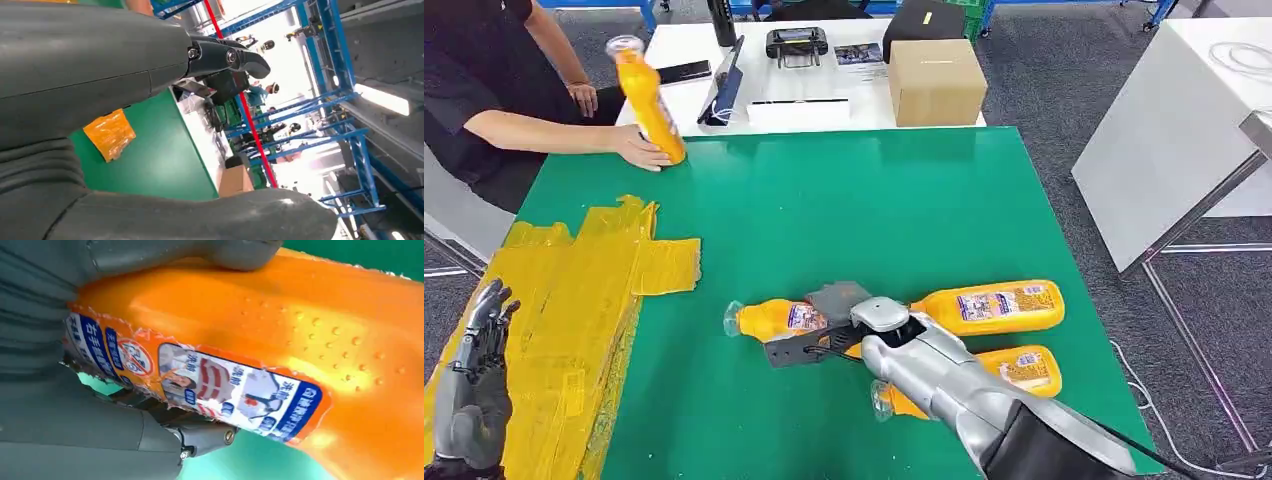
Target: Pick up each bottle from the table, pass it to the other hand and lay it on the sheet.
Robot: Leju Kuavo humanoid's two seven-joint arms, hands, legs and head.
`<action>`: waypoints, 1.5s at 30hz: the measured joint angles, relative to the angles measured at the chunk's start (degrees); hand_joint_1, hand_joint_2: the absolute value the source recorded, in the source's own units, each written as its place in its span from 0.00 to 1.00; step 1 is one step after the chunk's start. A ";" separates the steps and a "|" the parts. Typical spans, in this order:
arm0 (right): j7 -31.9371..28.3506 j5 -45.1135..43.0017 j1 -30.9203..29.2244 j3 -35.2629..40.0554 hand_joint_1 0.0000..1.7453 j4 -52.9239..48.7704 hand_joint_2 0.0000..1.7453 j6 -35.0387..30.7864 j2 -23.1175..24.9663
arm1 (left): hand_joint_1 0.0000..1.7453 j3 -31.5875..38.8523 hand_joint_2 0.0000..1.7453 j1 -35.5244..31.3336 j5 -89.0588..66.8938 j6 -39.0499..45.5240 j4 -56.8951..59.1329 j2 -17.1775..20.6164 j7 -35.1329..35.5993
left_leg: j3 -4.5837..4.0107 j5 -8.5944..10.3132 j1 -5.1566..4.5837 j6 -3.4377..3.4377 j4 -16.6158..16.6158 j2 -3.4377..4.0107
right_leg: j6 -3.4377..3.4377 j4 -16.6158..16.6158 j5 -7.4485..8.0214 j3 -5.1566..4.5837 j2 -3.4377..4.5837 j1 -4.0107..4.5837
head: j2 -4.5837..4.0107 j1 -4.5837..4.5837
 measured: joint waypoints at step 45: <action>-15.13 0.28 33.35 -19.89 1.00 -49.66 1.00 -19.66 4.07 | 0.00 -6.91 1.00 12.72 26.65 -14.14 -4.61 -17.55 23.06 | -0.60 -0.04 0.01 0.00 -0.01 -0.03 | 0.00 -0.02 -0.01 -0.59 -0.05 0.03 | 0.00 -0.02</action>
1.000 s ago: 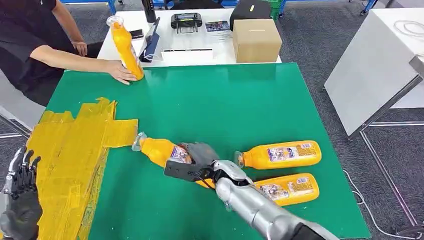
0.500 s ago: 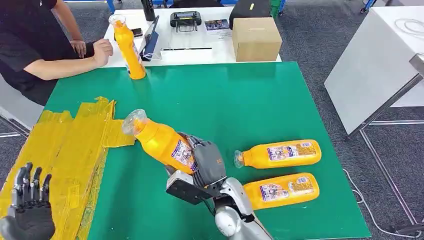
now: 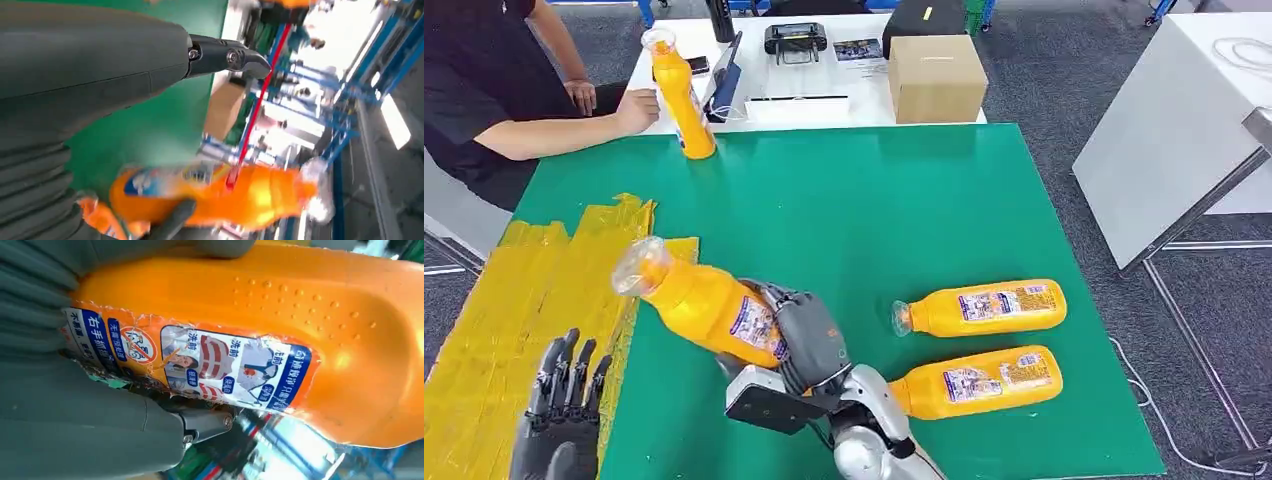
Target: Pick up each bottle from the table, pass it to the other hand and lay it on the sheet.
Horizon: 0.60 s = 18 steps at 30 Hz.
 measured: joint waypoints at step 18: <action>-1.90 -4.65 -6.88 5.38 1.00 18.14 1.00 3.78 2.86 | 0.00 -7.71 1.00 0.94 3.04 2.40 0.31 2.67 -0.24 | -0.01 0.00 0.00 0.00 0.00 0.00 | 0.00 0.00 0.00 0.01 -0.01 0.00 | 0.00 0.04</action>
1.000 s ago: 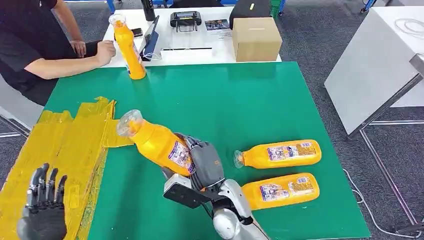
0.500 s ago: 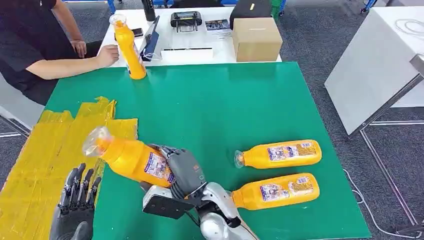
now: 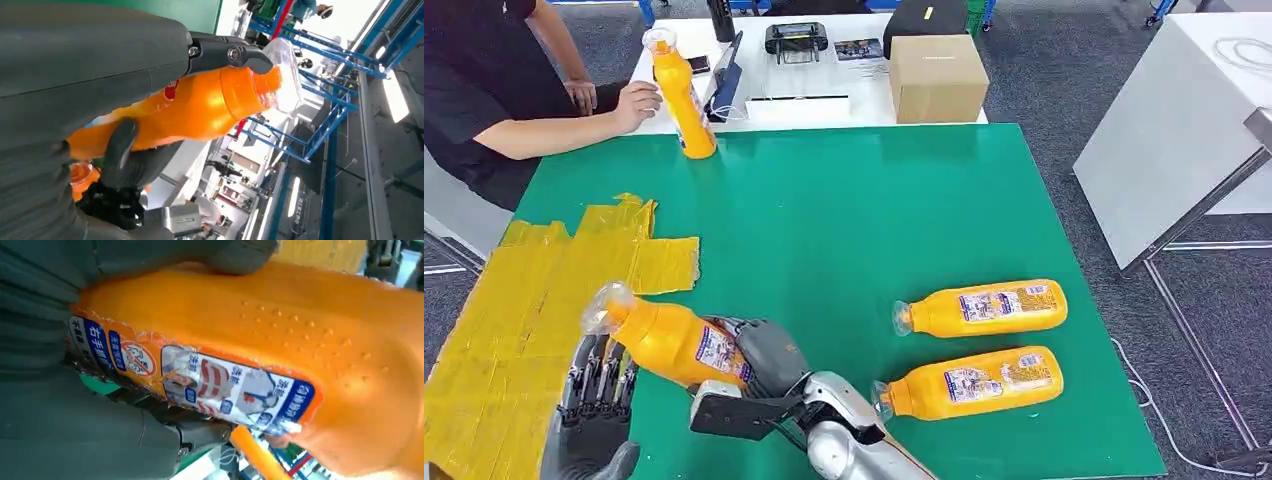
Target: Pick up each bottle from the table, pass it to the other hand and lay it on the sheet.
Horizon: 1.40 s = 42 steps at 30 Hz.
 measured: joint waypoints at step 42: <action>-6.78 6.10 -1.90 13.35 1.00 -1.29 1.00 3.37 -1.09 | 0.00 3.34 1.00 3.11 8.57 -1.77 0.26 -2.27 4.70 | 0.00 0.00 0.00 0.00 0.00 0.01 | 0.00 0.00 0.00 -0.04 0.01 0.00 | 0.00 -0.02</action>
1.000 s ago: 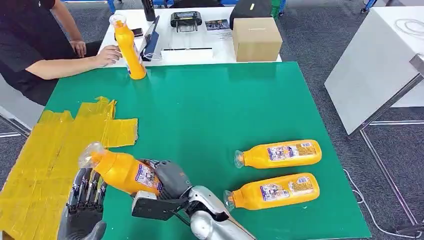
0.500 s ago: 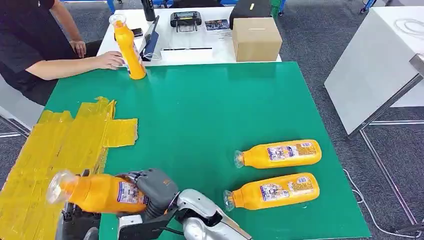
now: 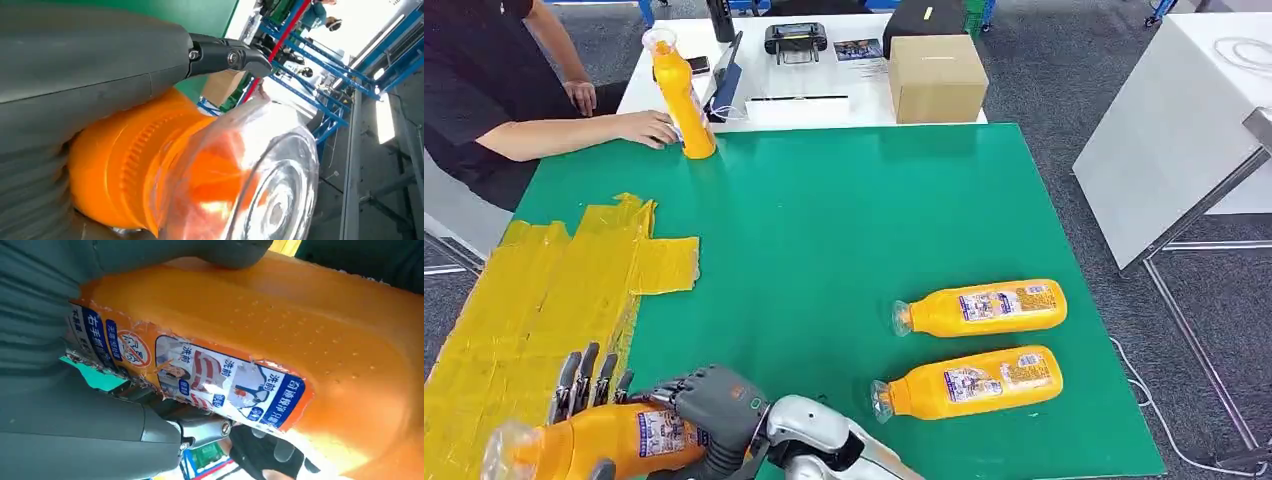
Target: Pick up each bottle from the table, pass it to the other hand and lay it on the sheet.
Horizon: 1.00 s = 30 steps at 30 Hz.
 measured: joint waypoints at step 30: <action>-0.50 0.17 1.17 0.33 1.00 0.63 1.00 0.70 -0.79 | 1.00 1.79 1.00 0.17 0.59 -1.51 -2.03 -0.39 -2.84 | 0.00 0.00 0.00 0.00 0.00 0.00 | 0.00 0.00 0.00 0.01 0.00 0.00 | 0.00 0.00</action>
